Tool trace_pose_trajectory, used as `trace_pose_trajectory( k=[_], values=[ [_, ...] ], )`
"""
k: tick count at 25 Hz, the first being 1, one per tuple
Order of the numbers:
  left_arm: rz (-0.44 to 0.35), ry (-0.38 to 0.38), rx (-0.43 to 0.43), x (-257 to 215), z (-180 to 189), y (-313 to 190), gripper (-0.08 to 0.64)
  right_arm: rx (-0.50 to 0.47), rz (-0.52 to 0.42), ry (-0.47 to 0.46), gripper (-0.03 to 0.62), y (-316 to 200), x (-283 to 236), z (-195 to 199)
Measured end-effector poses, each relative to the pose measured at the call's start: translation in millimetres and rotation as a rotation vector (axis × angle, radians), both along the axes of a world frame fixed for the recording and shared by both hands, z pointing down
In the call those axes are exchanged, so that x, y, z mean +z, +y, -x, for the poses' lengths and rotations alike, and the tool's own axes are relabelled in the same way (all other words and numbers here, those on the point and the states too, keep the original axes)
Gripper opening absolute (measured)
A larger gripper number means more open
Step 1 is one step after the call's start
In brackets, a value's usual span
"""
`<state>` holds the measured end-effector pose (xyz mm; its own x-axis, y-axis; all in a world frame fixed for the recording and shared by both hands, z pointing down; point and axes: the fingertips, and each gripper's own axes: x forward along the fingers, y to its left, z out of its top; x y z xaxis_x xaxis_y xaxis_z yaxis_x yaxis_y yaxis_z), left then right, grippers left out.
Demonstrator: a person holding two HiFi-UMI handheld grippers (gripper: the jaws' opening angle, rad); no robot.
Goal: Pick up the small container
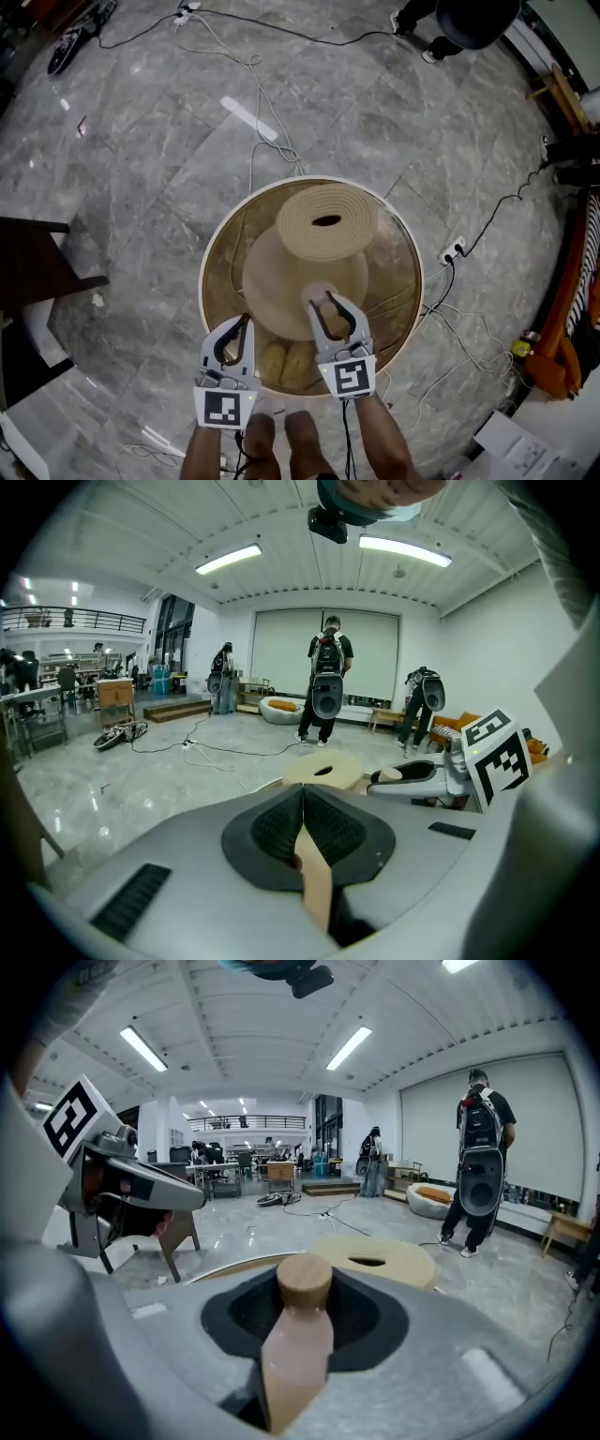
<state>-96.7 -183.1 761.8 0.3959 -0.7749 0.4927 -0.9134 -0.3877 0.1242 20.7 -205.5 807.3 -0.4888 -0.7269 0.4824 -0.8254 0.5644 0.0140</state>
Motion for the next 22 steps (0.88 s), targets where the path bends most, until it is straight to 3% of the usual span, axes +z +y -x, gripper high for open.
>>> trace_pose_trajectory(
  k=[22],
  values=[
    [-0.166, -0.048, 0.101, -210.5, -24.8, 18.6, 0.018, 0.071, -0.120, -0.069, 0.127, 26.3, -230.4, -27.5]
  ],
)
